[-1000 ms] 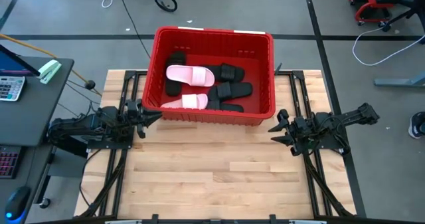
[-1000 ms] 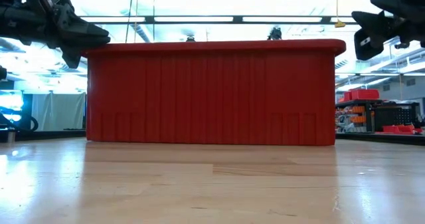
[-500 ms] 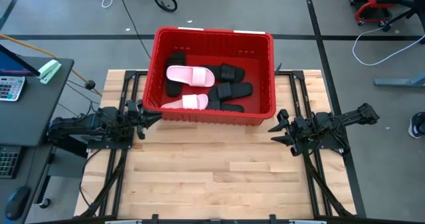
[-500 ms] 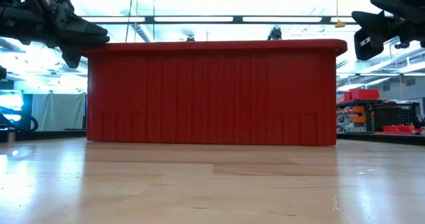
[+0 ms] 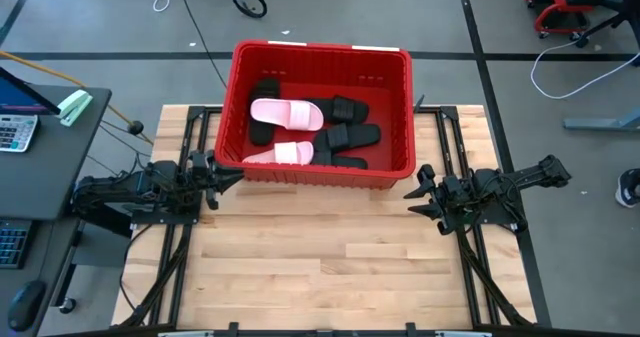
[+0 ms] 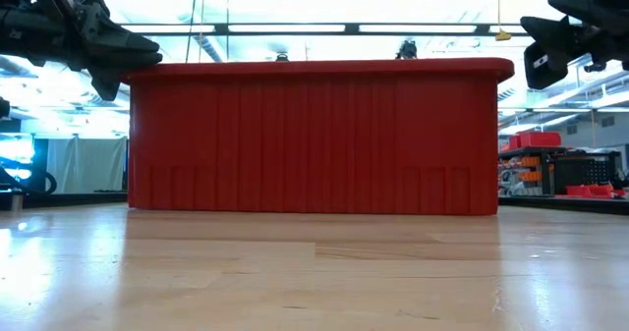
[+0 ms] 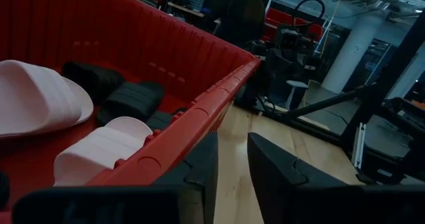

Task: Pick and place slides into bin
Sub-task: Return to Home Position

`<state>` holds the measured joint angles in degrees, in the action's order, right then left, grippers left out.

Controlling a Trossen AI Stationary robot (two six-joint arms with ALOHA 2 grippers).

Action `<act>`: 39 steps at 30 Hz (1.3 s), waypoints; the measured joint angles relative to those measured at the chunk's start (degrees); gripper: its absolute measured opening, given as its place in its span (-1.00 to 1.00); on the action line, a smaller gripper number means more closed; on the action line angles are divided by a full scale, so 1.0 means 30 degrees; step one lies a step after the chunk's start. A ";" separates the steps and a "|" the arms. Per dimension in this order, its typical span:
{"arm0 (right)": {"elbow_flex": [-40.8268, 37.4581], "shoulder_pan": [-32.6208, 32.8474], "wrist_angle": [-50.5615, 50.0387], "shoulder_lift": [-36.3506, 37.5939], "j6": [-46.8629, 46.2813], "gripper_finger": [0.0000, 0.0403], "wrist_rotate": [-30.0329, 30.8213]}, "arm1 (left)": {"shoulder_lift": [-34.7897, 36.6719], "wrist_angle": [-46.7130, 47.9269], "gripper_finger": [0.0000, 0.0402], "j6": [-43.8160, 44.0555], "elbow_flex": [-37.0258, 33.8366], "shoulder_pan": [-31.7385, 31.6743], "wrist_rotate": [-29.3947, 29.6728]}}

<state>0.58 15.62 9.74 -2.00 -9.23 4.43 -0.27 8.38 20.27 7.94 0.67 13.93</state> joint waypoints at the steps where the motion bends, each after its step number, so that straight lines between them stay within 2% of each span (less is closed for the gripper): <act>1: 0.0000 0.0006 -0.0001 0.0000 -0.0007 -0.21 -0.0001 | 0.0000 0.0000 -0.56 0.0000 0.0000 0.0000 0.0000; 12: 0.0000 0.0003 -0.0001 0.0000 -0.0007 -0.21 0.0002 | -0.0015 -0.0015 -0.61 0.0000 0.0000 0.0000 0.0007; 24: -0.0007 0.0005 0.0001 0.0000 -0.0007 -0.21 0.0005 | -0.0015 -0.0009 -0.55 -0.0002 0.0000 0.0000 0.0007; 39: -0.0007 0.0006 -0.0001 0.0000 -0.0007 -0.21 -0.0001 | -0.0015 -0.0007 -0.58 -0.0007 0.0000 0.0000 0.0007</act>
<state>0.56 15.64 9.74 -2.00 -9.26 4.43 -0.32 8.36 20.25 7.94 0.67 13.96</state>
